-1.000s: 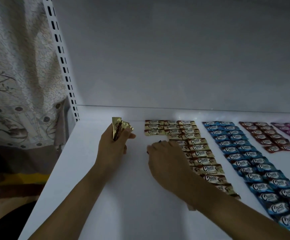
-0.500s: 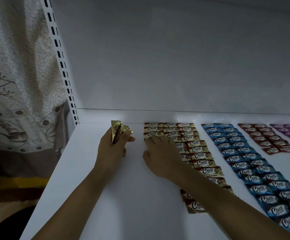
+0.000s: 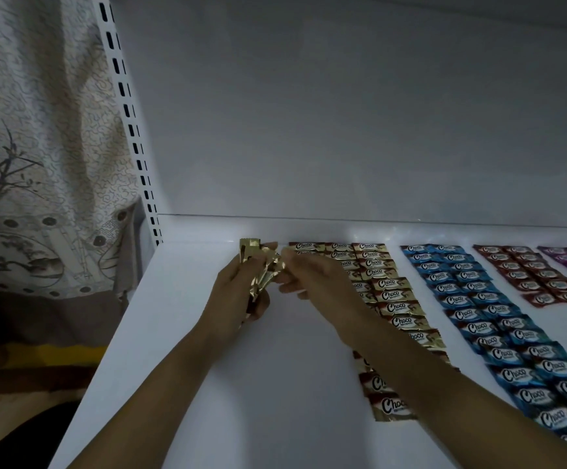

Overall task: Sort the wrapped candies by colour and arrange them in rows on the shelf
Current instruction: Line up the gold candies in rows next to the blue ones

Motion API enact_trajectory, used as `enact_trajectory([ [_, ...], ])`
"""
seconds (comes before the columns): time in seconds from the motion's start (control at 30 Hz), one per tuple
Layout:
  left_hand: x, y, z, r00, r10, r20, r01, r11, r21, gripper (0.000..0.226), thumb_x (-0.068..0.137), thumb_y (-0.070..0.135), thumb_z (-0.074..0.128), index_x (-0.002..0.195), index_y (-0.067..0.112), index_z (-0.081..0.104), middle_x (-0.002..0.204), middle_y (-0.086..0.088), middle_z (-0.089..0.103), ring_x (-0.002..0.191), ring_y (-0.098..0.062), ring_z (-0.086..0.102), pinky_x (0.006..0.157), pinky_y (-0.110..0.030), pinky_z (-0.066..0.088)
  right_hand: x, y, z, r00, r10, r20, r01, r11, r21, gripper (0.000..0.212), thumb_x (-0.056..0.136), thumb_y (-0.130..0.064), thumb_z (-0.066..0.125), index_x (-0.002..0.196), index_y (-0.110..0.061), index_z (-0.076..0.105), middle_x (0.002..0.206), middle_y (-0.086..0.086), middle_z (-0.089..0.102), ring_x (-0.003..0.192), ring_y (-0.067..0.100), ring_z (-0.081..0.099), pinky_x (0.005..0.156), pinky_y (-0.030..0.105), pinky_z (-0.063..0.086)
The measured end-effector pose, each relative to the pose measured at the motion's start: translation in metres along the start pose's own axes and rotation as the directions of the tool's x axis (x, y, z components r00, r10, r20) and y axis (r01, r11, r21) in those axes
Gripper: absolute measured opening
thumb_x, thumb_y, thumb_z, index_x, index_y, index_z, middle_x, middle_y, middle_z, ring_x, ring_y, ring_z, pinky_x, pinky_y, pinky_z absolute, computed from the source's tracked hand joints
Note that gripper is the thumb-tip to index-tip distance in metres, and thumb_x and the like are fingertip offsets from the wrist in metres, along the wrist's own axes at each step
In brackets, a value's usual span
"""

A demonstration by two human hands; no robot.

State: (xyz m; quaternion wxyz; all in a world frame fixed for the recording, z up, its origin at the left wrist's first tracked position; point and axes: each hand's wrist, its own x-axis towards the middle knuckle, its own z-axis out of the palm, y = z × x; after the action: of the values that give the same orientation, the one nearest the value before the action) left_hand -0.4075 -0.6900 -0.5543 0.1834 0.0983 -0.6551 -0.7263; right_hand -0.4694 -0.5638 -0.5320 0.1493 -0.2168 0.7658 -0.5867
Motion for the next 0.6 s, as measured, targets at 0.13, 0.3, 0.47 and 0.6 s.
enact_trajectory([
  [0.13,-0.002,0.003,0.002,0.999,-0.016,0.039,0.016,1.0,-0.003,0.028,0.101,0.034,0.038,0.106,0.026,0.064,0.057,-0.005,0.052,0.041,-0.016,0.039,0.042,-0.022,0.026,-0.002,-0.007,-0.002,0.999,0.039,-0.001,-0.038,0.99,0.138,0.01,0.088,-0.021,0.064,0.083,-0.013,0.067,0.078,-0.003,0.07,0.073,0.003,0.066,0.06,0.016,0.044],
  [0.3,-0.006,0.004,0.006,0.999,-0.047,0.015,0.046,0.998,0.033,0.025,0.101,0.029,0.04,0.09,0.015,0.058,0.05,0.003,0.052,0.039,-0.012,0.043,0.04,-0.02,0.029,-0.004,-0.001,-0.001,0.994,0.086,-0.066,-0.068,0.969,0.239,0.011,0.093,-0.014,0.057,0.087,-0.011,0.065,0.079,0.006,0.069,0.064,0.009,0.059,0.051,0.02,0.042],
  [0.47,0.001,0.0,-0.003,0.988,-0.053,-0.146,0.056,0.998,0.014,0.022,0.1,0.026,0.045,0.095,0.013,0.062,0.076,0.0,0.073,0.039,-0.011,0.044,0.038,-0.018,0.031,-0.003,-0.004,-0.011,0.977,0.097,-0.188,-0.025,0.934,0.356,0.012,0.095,-0.015,0.056,0.093,-0.005,0.061,0.076,0.01,0.067,0.047,0.012,0.061,0.039,0.021,0.042],
  [0.6,0.005,-0.002,-0.007,0.974,-0.098,-0.202,0.096,0.995,-0.018,0.022,0.1,0.028,0.046,0.093,0.014,0.062,0.07,0.001,0.067,0.041,-0.012,0.043,0.038,-0.019,0.031,-0.006,-0.003,-0.019,0.993,-0.011,-0.114,0.026,0.992,0.126,0.01,0.093,-0.011,0.058,0.086,-0.01,0.065,0.072,0.005,0.066,0.042,0.01,0.056,0.036,0.018,0.037],
])
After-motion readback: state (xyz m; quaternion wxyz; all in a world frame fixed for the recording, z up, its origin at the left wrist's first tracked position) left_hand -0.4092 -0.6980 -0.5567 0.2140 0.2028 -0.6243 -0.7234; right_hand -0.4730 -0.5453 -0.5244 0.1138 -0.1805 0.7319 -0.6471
